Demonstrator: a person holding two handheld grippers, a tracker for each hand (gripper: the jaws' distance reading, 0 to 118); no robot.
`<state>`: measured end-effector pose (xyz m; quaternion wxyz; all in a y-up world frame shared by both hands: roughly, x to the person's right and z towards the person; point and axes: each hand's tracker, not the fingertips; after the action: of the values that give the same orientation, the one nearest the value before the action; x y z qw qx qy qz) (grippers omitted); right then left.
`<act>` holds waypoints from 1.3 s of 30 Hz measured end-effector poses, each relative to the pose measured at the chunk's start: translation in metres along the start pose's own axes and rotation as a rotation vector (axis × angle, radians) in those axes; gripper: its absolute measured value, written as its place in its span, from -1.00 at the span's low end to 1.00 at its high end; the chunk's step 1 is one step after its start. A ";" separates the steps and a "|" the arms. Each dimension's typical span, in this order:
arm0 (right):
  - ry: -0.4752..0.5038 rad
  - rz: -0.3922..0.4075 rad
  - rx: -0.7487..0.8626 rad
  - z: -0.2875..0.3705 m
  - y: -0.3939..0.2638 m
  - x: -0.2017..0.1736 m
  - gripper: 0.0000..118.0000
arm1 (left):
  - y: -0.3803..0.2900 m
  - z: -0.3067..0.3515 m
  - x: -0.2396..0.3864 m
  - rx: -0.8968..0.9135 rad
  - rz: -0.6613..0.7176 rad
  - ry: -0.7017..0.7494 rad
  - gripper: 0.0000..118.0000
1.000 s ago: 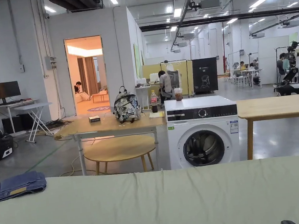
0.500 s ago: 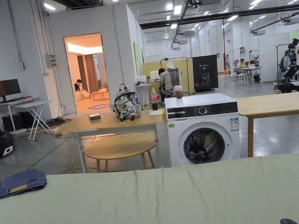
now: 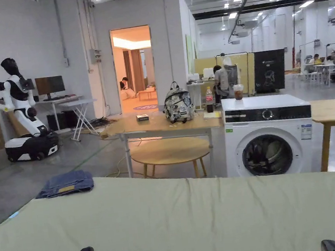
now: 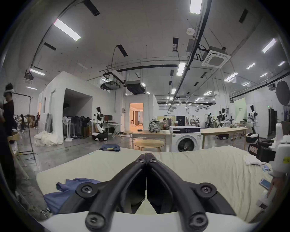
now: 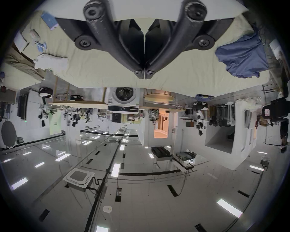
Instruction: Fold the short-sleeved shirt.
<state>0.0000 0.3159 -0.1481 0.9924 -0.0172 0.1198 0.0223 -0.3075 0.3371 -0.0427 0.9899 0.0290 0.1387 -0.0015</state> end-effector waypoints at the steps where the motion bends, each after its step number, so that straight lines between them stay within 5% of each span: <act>1: 0.024 -0.002 0.000 -0.003 0.000 -0.007 -1.00 | 0.000 0.003 -0.006 -0.004 -0.009 0.018 -1.00; 8: 0.185 -0.023 -0.031 -0.021 -0.009 -0.056 -1.00 | -0.004 0.025 -0.055 -0.099 -0.092 0.155 -1.00; 13: 0.281 -0.009 -0.072 -0.026 -0.020 -0.075 -1.00 | -0.011 0.021 -0.105 -0.223 -0.084 0.100 -0.97; 14: 0.287 -0.001 -0.079 -0.027 -0.023 -0.076 -1.00 | -0.013 0.015 -0.116 -0.268 -0.089 0.082 -0.76; 16: 0.304 0.002 -0.106 -0.028 -0.030 -0.076 -1.00 | -0.021 -0.001 -0.140 -0.341 -0.095 0.069 -0.66; 17: 0.307 -0.001 -0.120 -0.029 -0.033 -0.076 -1.00 | -0.027 -0.009 -0.150 -0.357 -0.108 0.047 -0.39; 19: 0.309 -0.019 -0.156 -0.032 -0.041 -0.074 -1.00 | -0.045 -0.034 -0.169 -0.440 -0.110 0.031 0.64; 28: 0.248 -0.030 -0.270 -0.047 -0.066 -0.045 -1.00 | -0.176 -0.177 -0.219 -0.833 0.035 -0.068 0.50; 31: 0.215 -0.038 -0.296 -0.049 -0.074 -0.033 -1.00 | -0.224 -0.212 -0.235 -0.960 0.050 -0.037 0.06; 34: 0.190 -0.077 -0.336 -0.053 -0.082 -0.022 -1.00 | -0.247 -0.222 -0.241 -0.991 0.098 -0.013 -0.12; 35: 0.187 -0.089 -0.344 -0.054 -0.084 -0.018 -1.00 | -0.238 -0.214 -0.232 -0.961 0.089 0.006 -0.41; 36: 0.183 -0.097 -0.345 -0.052 -0.087 -0.015 -1.00 | -0.235 -0.215 -0.227 -0.977 0.058 0.028 -0.92; 39: 0.177 -0.100 -0.351 -0.049 -0.090 -0.008 -1.00 | -0.233 -0.215 -0.219 -0.997 0.049 0.029 -1.00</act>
<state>-0.0154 0.2242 -0.1908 0.9596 -0.1979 0.1997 -0.0080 -0.5797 0.1163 -0.2025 0.8809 -0.4447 0.1357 0.0887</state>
